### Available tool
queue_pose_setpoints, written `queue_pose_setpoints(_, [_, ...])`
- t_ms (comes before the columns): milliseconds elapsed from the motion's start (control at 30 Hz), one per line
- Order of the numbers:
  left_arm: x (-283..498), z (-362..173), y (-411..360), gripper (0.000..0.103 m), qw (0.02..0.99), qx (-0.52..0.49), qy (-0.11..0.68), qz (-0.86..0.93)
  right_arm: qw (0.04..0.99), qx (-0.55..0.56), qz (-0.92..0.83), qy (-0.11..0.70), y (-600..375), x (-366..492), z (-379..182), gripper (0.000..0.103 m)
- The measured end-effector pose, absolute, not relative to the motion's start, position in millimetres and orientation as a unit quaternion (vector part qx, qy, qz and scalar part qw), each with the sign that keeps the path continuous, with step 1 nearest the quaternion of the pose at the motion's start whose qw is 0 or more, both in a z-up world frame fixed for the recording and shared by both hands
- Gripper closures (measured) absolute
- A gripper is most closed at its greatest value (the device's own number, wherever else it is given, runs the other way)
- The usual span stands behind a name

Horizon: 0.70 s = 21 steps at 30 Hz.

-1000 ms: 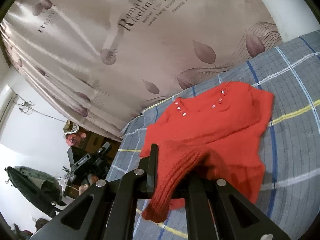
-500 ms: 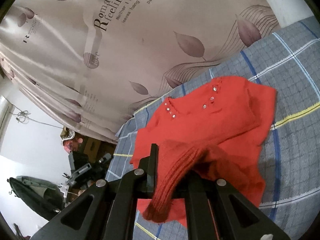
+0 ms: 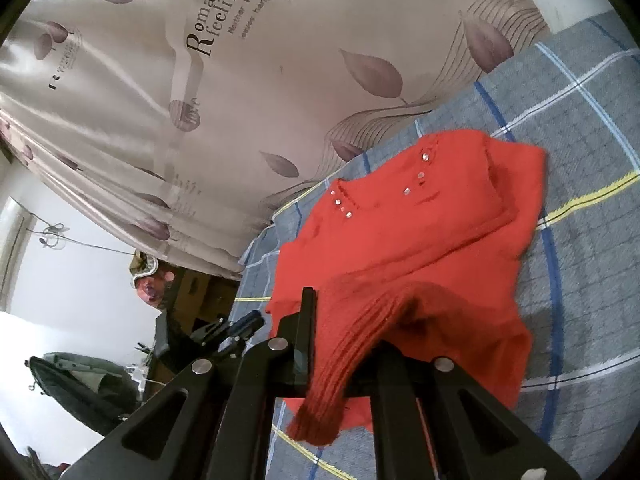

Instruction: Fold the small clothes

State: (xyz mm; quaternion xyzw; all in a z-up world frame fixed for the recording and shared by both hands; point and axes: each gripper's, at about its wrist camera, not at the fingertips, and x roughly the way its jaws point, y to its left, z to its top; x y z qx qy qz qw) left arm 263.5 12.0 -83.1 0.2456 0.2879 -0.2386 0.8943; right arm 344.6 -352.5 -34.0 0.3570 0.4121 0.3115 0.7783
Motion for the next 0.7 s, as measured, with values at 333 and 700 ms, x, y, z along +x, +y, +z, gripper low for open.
queue_pose_setpoints(333, [279, -93, -12, 0.092, 0.861, 0.359, 0.253, -0.257, 0.763, 0.368, 0.329, 0.417, -347, 342, -38, 0.094])
queue_pose_setpoints(700, [290, -95, -18, 0.069, 0.848, 0.387, 0.226, -0.283, 0.750, 0.378, 0.337, 0.427, -342, 343, -45, 0.094])
